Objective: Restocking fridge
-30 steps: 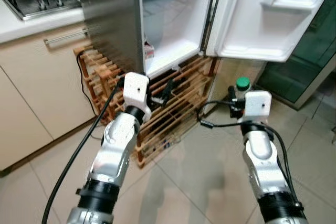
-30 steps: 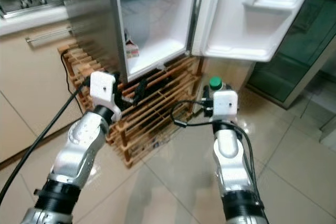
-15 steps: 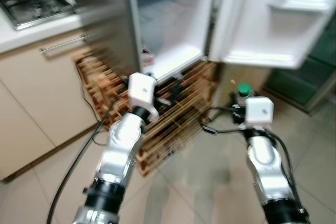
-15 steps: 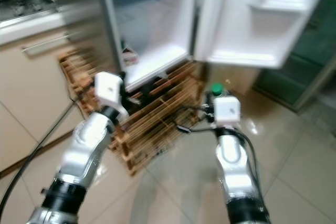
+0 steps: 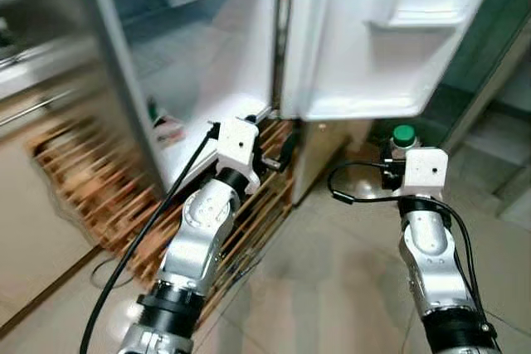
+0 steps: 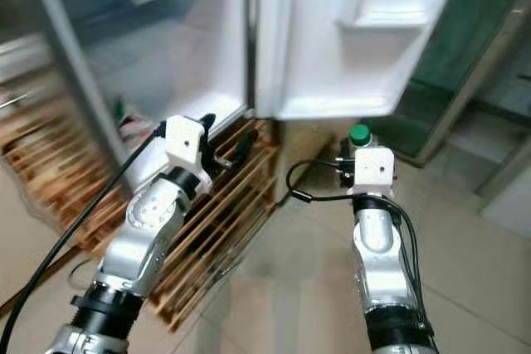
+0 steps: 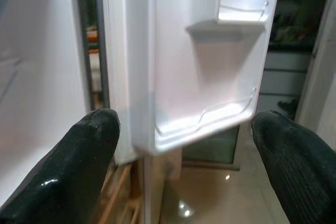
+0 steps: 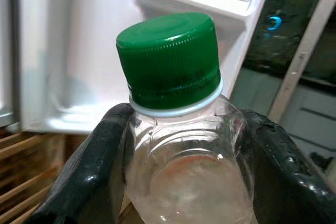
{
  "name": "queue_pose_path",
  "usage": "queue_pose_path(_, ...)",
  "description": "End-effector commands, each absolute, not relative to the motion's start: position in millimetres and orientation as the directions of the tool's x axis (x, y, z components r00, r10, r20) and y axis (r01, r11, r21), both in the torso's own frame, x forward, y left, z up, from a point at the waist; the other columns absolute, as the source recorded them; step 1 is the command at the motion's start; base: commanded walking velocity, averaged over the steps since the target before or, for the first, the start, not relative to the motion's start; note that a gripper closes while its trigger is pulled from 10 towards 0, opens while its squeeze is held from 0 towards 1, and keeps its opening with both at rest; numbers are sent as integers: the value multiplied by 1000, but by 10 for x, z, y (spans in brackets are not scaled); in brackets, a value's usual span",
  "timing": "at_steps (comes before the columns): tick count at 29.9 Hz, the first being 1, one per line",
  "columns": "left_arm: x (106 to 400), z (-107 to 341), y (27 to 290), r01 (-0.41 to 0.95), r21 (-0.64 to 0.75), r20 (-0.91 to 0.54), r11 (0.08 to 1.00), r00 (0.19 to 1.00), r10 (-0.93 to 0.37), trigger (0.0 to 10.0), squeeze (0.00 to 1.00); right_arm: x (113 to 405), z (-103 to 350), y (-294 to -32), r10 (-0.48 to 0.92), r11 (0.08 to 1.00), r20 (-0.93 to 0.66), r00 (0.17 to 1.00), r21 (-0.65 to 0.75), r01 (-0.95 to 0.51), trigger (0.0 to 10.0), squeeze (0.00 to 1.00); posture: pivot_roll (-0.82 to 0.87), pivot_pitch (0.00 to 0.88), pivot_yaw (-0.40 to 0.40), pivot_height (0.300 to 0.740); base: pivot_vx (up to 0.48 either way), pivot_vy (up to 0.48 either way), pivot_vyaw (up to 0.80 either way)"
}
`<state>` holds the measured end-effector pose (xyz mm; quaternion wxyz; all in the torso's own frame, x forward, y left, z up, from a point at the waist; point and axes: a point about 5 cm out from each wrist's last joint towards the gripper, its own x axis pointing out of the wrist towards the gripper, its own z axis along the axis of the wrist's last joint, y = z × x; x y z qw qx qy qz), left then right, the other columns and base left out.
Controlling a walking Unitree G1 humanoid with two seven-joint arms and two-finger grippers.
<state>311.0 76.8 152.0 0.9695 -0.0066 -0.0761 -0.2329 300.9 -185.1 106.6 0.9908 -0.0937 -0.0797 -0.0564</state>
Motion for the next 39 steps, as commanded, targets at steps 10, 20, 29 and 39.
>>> queue_pose_path(10, 2875, 1051, 1340, 271, -41, -50, 962, 961, -273, 10000, 0, 2881, 1033, -1835, -27, 981, 168, 985, -186, 59, 0, 0, -81, 0, -32, 740, 269, 0, 0)
queue_pose_path(20, 2918, 939, 1387, 180, -74, -98, 981, 978, -187, 10000, 0, 2879, 969, -1866, -23, 979, 140, 990, -196, 50, 0, 0, -82, 0, -40, 740, 0, -305, 0)
queue_pose_path(29, 3032, 992, 1288, 198, -57, -82, 979, 976, -202, 10000, 0, 2952, 1012, -1863, -8, 976, 143, 990, -214, 39, 0, 0, -88, 0, -45, 740, 255, -404, 290)
queue_pose_path(39, 3115, 1089, 1305, 166, 22, -34, 986, 986, -165, 10000, 0, 2978, 988, -1779, 23, 974, 135, 991, -225, 8, 0, 0, -89, 0, -31, 740, 172, -226, 567)
